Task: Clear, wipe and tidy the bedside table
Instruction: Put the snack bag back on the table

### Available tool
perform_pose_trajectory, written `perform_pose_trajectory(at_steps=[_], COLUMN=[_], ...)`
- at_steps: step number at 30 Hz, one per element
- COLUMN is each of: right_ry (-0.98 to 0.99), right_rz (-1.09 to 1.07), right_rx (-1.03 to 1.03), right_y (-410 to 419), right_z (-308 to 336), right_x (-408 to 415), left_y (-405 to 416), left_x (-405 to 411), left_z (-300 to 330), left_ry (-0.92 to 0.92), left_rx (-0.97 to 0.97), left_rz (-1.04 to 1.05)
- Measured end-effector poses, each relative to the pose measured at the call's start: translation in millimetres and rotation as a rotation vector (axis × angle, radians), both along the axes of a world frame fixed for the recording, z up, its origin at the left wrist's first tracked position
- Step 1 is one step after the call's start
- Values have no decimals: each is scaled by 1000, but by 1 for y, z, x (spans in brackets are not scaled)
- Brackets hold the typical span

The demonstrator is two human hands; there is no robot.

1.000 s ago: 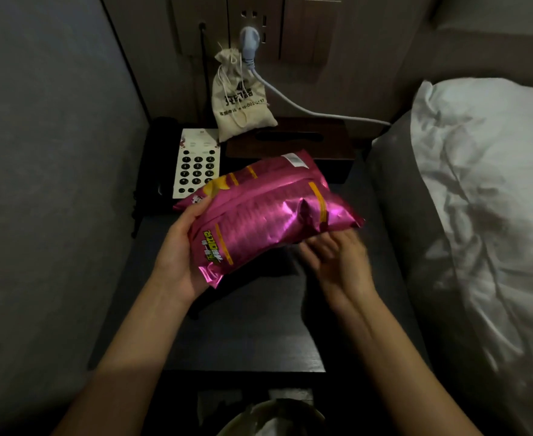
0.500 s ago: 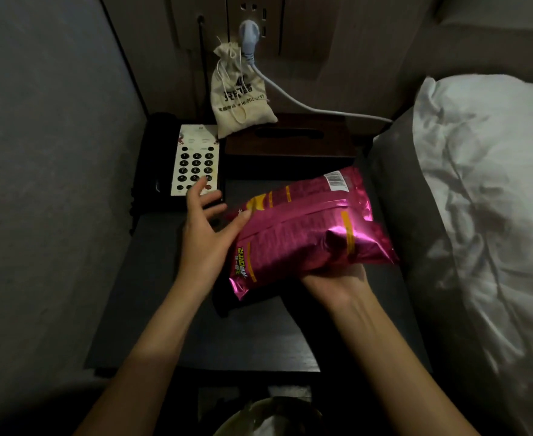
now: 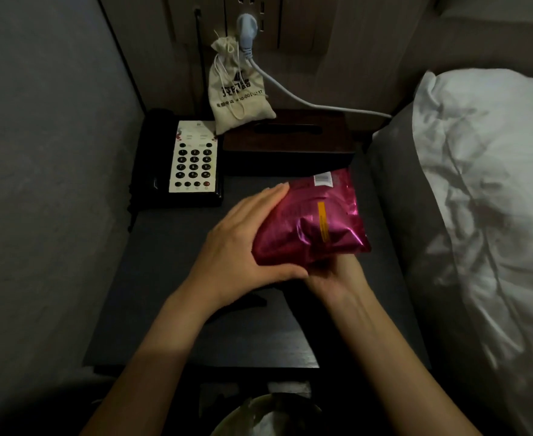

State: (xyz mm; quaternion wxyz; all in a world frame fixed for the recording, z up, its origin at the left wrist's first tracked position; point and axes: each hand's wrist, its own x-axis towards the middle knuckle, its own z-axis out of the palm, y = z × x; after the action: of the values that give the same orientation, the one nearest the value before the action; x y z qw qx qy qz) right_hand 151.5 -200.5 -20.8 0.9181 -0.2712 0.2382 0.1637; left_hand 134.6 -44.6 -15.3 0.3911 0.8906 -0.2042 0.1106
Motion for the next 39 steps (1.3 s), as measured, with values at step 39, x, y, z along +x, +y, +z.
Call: perform_pose_trajectory(at_steps=[39], right_ry=[-855], right_rz=[-372], right_rx=[-1308], right_y=[-25], right_z=[11], right_x=[17], left_y=[13], left_x=[1], left_z=[7], left_ry=[1224], left_rx=[-1022], left_rz=[-75])
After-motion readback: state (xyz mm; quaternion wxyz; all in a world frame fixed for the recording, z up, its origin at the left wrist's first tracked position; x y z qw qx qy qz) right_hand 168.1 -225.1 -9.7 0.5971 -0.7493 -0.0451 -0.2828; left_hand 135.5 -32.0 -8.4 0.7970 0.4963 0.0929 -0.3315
